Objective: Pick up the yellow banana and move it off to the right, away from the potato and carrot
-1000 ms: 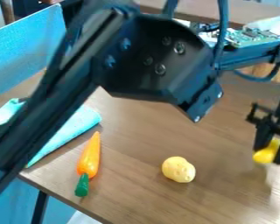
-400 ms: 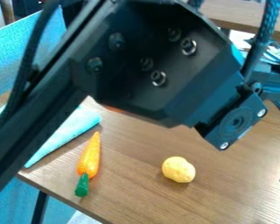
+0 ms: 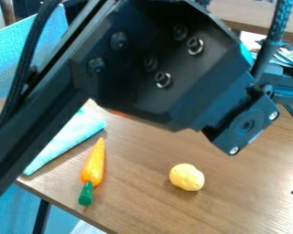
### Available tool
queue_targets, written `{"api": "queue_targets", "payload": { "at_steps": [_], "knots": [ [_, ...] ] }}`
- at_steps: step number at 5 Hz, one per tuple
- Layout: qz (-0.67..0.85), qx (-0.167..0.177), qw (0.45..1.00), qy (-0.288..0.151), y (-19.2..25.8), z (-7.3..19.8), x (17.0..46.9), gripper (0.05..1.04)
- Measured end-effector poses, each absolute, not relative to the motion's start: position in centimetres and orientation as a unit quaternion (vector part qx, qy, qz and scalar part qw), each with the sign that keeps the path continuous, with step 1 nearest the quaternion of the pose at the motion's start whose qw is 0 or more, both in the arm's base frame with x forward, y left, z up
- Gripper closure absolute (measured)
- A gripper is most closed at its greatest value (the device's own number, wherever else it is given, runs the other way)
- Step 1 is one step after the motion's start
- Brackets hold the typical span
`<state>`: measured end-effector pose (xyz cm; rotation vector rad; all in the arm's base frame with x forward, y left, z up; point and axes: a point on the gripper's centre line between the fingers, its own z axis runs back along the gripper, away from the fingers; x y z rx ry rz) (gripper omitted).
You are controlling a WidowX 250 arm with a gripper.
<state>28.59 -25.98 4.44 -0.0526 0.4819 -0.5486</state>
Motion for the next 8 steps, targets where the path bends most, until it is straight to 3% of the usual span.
{"api": "queue_targets", "payload": {
  "at_steps": [2,3,4,5,6,8],
  "knots": [
    [-0.267,-0.038,0.919,0.288,-25.7,2.7,27.1,0.631],
    [-0.261,-0.051,0.916,0.302,-25.6,2.4,26.6,0.564],
    [-0.252,-0.063,0.922,0.286,-25.2,2.5,26.3,0.337],
    [-0.252,-0.041,0.933,0.255,-24.4,2.9,26.8,0.155],
    [-0.247,-0.015,0.943,0.224,-23.2,4.2,27.2,0.078],
    [-0.186,0.002,0.974,0.129,-14.8,9.8,27.6,0.083]
  ]
}}
